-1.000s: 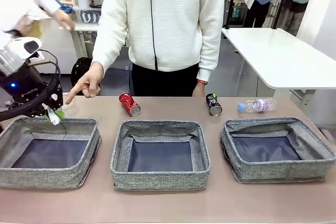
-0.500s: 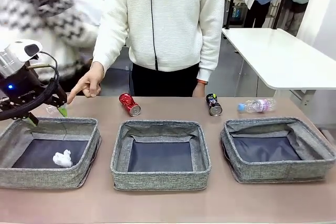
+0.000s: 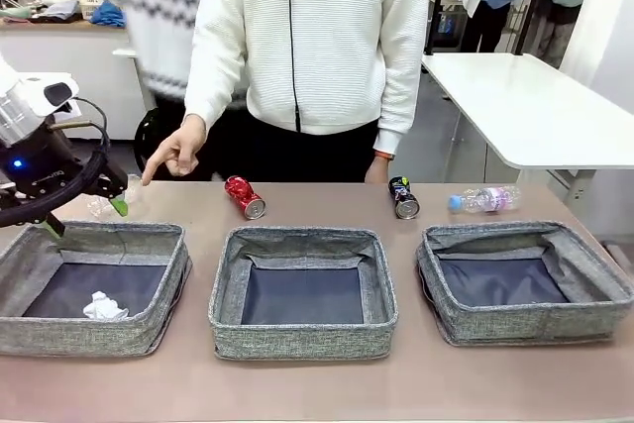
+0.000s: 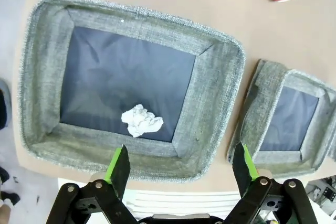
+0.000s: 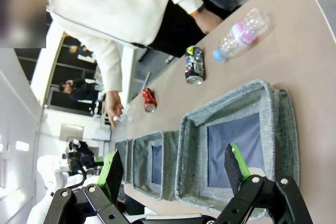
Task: Sort the waste into the appropriate baskets.
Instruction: Place the picked waste into the Fabric basket indicated by the person.
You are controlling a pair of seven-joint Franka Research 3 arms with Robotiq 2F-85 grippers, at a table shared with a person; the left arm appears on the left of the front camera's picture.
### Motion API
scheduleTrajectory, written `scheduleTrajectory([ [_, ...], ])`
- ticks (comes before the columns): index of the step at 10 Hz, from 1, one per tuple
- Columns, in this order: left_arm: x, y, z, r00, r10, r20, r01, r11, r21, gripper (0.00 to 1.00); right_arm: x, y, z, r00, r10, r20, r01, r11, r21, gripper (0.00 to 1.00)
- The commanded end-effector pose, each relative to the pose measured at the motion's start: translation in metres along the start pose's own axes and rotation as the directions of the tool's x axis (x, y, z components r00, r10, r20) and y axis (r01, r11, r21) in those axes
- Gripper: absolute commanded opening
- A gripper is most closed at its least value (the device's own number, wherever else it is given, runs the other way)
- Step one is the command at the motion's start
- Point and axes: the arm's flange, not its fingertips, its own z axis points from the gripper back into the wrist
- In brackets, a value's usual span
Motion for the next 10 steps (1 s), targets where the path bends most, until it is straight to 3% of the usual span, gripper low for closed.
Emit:
scheduleTrajectory([
  [1,-0.005,0.007,0.024,0.989,-0.127,-0.081,0.104,0.964,-0.244,1.00,0.002,-0.001,-0.002,1.000,0.024,0.018,-0.025,0.999,0.020,1.00],
  [2,-0.007,0.015,0.052,0.959,-0.257,-0.117,0.153,0.822,-0.549,1.00,0.002,-0.001,-0.002,1.000,0.024,0.018,-0.025,0.999,0.020,1.00],
  [3,-0.004,0.029,0.073,0.931,-0.343,-0.125,0.132,0.637,-0.759,1.00,0.002,-0.001,-0.002,1.000,0.024,0.018,-0.025,0.999,0.020,1.00],
  [4,0.008,0.051,0.087,0.877,-0.433,-0.207,0.000,0.431,-0.903,1.00,0.002,-0.001,-0.002,1.000,0.024,0.018,-0.025,0.999,0.020,1.00],
  [5,0.020,0.078,0.098,0.891,-0.426,-0.160,-0.045,0.266,-0.963,1.00,0.002,-0.001,-0.002,1.000,0.024,0.018,-0.025,0.999,0.020,1.00],
  [6,0.026,0.108,0.107,0.893,-0.448,-0.044,0.007,0.110,-0.994,1.00,0.002,-0.001,-0.002,1.000,0.024,0.018,-0.025,0.999,0.020,1.00],
  [7,0.031,0.136,0.106,0.890,-0.455,-0.012,0.033,0.090,-0.995,1.00,0.002,-0.001,-0.002,1.000,0.024,0.018,-0.025,0.999,0.020,1.00],
  [8,0.035,0.165,0.092,0.906,-0.422,-0.030,0.031,0.138,-0.990,1.00,0.002,-0.001,-0.002,1.000,0.024,0.018,-0.025,0.999,0.020,1.00],
  [10,0.026,0.214,0.060,0.929,-0.367,-0.042,0.012,0.141,-0.990,1.00,0.002,-0.001,-0.002,1.000,0.024,0.018,-0.025,0.999,0.020,1.00],
])
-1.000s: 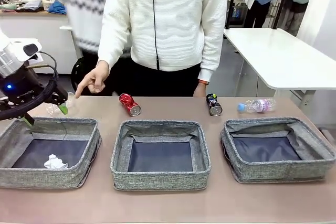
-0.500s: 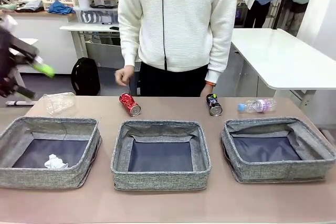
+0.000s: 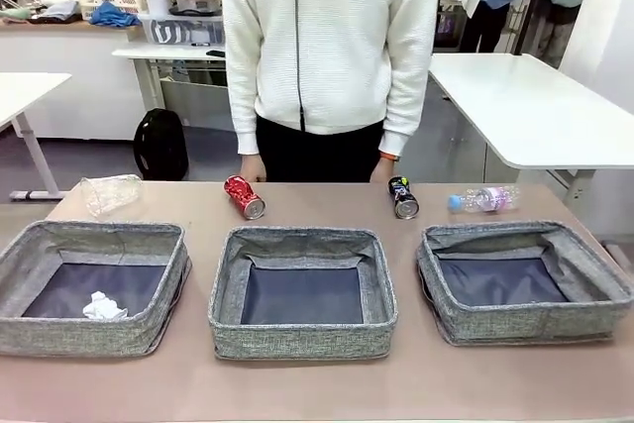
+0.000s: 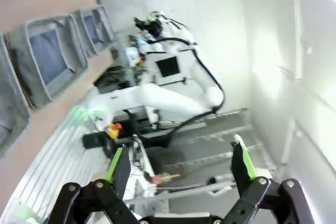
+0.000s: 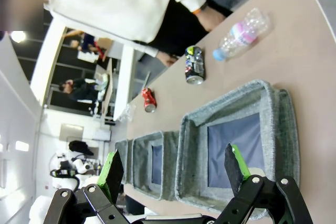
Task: Sort the waste into the appropriate baskets.
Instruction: Place the picked waste into the Fabric basket indicated by the person, then pick up the waste item pointed out by the person.
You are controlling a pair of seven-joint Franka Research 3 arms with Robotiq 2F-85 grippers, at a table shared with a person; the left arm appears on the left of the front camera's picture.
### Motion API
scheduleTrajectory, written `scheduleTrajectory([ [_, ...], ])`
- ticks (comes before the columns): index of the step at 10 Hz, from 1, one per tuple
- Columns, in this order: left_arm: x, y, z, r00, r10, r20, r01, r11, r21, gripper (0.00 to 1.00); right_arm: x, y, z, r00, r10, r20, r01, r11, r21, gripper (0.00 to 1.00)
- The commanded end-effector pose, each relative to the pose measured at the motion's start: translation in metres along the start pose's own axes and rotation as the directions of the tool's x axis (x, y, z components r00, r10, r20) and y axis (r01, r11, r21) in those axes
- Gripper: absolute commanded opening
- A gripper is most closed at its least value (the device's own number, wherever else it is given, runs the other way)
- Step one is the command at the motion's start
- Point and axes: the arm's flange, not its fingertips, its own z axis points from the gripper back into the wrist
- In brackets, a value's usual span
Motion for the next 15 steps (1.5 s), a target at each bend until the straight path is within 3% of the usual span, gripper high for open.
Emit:
scheduleTrajectory([
  [1,-0.002,0.033,0.023,0.995,0.099,-0.009,-0.098,0.994,0.054,1.00,0.002,-0.001,-0.002,1.000,0.025,0.018,-0.025,0.999,0.020,1.00],
  [2,-0.009,0.043,0.019,0.981,0.190,-0.049,-0.183,0.975,0.123,1.00,0.002,-0.001,-0.002,1.000,0.025,0.018,-0.025,0.999,0.020,1.00],
  [3,-0.009,0.026,0.016,0.998,0.059,0.006,-0.059,0.998,-0.027,1.00,0.002,-0.001,-0.002,1.000,0.025,0.018,-0.025,0.999,0.020,1.00],
  [15,-0.009,0.026,0.016,0.998,0.059,0.006,-0.059,0.998,-0.027,1.00,0.002,-0.001,-0.002,1.000,0.025,0.018,-0.025,0.999,0.020,1.00],
])
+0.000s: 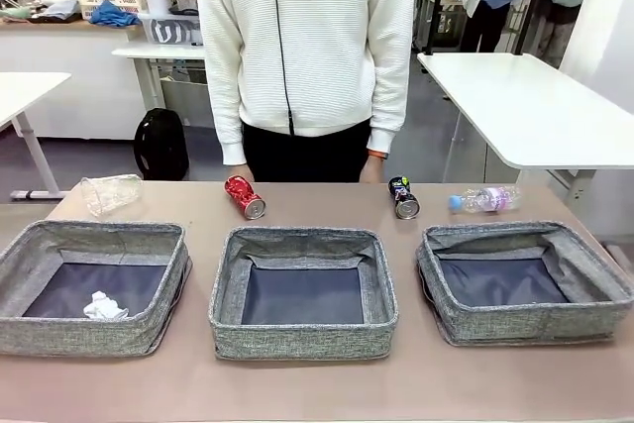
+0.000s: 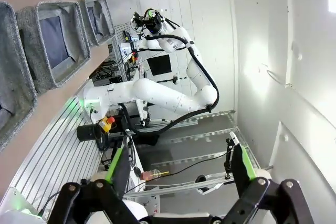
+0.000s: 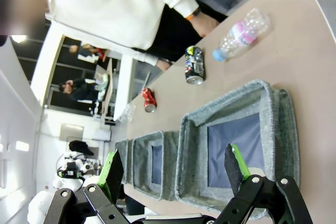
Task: Sort the waste into the appropriate baskets.
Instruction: Pick up the waste item pointed out by the person.
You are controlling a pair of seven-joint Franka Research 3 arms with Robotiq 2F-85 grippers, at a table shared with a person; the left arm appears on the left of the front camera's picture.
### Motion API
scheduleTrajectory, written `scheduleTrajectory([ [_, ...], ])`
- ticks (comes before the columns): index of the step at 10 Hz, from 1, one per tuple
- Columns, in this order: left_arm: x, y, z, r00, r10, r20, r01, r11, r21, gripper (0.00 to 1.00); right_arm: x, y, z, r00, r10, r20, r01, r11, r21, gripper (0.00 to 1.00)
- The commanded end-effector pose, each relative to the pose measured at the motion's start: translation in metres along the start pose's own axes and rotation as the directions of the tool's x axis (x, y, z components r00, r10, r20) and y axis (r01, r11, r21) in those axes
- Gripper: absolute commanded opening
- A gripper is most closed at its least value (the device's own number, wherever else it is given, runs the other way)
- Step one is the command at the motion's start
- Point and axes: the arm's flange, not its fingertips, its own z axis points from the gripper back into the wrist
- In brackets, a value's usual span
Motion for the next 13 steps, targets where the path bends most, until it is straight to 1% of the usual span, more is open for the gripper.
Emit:
scheduleTrajectory([
  [1,0.0002,-0.0021,0.0017,1.000,0.000,0.008,0.000,1.000,-0.016,1.00,0.0018,-0.0010,-0.0018,1.000,0.025,0.018,-0.025,0.999,0.020,1.00],
  [13,0.0002,-0.0021,0.0017,1.000,0.000,0.008,0.000,1.000,-0.016,1.00,0.0018,-0.0010,-0.0018,1.000,0.025,0.018,-0.025,0.999,0.020,1.00],
])
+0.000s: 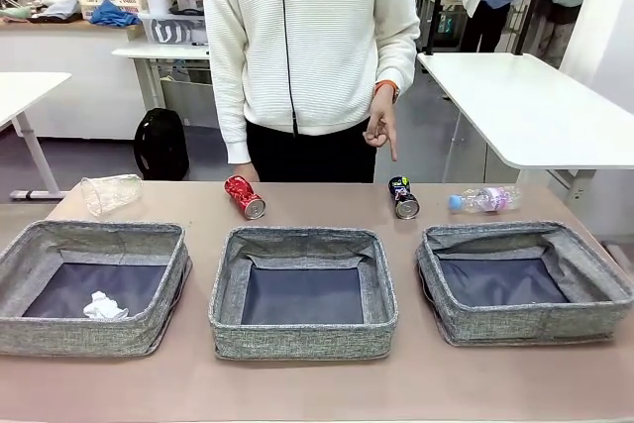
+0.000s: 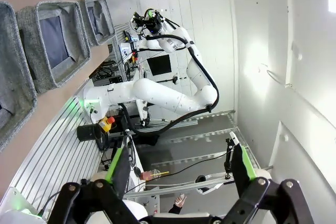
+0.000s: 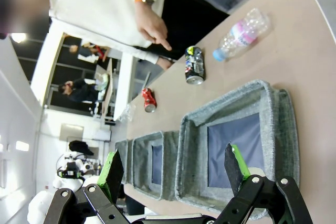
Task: Sort the waste into the appropriate baskets.
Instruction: Pick up the waste item pointed out by the person.
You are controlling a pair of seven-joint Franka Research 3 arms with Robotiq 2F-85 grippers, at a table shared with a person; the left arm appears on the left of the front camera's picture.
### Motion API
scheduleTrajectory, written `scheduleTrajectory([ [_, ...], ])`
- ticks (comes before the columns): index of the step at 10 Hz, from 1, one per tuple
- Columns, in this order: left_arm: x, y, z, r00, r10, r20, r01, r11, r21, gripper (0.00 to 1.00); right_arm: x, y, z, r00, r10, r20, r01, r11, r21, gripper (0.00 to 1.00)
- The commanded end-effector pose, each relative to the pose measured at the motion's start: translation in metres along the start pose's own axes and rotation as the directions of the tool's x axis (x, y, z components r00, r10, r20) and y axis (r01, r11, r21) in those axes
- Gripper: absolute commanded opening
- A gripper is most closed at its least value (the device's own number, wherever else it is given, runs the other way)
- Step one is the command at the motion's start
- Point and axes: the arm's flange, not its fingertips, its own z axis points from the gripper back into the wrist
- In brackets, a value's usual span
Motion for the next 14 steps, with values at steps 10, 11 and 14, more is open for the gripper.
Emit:
scheduleTrajectory([
  [10,0.000,-0.002,0.002,1.000,0.000,0.008,0.000,1.000,-0.016,1.00,-0.035,0.157,-0.228,0.725,0.564,-0.396,-0.688,0.554,-0.470,1.00],
  [11,0.000,-0.002,0.002,1.000,0.000,0.008,0.000,1.000,-0.016,1.00,-0.052,0.161,-0.261,0.664,0.592,-0.456,-0.741,0.439,-0.508,1.00],
  [14,0.000,-0.002,0.002,1.000,0.000,0.008,0.000,1.000,-0.016,1.00,-0.063,0.188,-0.232,0.737,0.591,-0.329,-0.676,0.656,-0.335,1.00],
])
